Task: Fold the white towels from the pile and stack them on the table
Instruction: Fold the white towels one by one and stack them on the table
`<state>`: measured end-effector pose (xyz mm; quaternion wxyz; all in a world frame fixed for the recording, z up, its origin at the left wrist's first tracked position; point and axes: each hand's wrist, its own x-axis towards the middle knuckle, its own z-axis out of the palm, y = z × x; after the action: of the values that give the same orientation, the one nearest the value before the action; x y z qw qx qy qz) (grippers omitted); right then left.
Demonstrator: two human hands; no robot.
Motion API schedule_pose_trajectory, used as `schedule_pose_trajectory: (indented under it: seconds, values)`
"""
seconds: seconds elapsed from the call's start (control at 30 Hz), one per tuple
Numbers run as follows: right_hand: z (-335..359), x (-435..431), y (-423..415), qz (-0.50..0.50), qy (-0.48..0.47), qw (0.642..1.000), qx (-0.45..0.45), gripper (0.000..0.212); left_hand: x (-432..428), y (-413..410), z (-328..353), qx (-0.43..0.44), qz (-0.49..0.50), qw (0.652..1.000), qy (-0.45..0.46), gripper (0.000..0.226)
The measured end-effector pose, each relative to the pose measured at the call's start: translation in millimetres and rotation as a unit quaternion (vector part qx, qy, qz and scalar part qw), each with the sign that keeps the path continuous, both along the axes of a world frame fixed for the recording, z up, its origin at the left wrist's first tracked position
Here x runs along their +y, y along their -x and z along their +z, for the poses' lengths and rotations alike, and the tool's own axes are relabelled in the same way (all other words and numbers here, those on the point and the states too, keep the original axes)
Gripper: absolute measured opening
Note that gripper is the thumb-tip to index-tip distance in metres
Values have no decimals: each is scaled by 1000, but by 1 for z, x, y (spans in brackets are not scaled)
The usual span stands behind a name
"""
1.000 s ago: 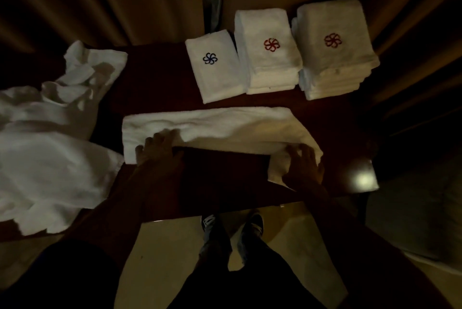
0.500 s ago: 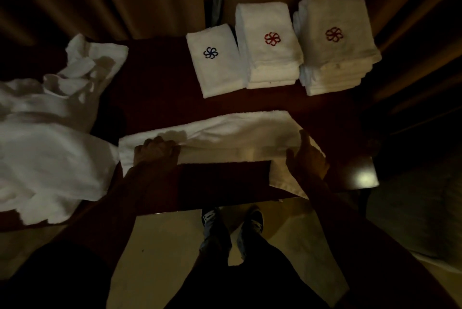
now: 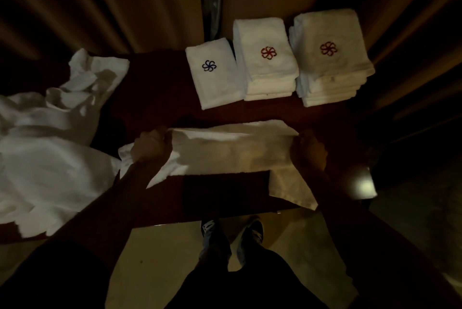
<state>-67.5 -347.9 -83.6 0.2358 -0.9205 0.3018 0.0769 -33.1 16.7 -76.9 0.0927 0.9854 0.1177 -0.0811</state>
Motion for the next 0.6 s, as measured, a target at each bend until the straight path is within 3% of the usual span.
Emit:
schedule_pose_trajectory:
  seconds: [0.07,0.13,0.2,0.3,0.37,0.47,0.6]
  values:
    - [-1,0,-6,-3,-41,998,-38,43,-2,-6,-3,-3,-7,999,49,36]
    - [-8,-3,-4,31,-58,996,-52,56,-4,-4,-7,14,-9,996,87,54]
    - [-21,-9,6,54,-15,998,-29,63,-6,8,-22,22,-19,996,80,74]
    - [-40,-12,30,62,64,995,43,66,-11,37,-39,71,-12,997,32,78]
    - [-46,-9,42,21,40,993,110,80,-11,47,-46,86,2,996,26,81]
    - [-53,-7,52,41,60,991,112,102,-10,48,-55,108,23,993,29,93]
    - [-59,-20,59,70,62,990,106,96,-8,51,-68,147,39,988,34,106]
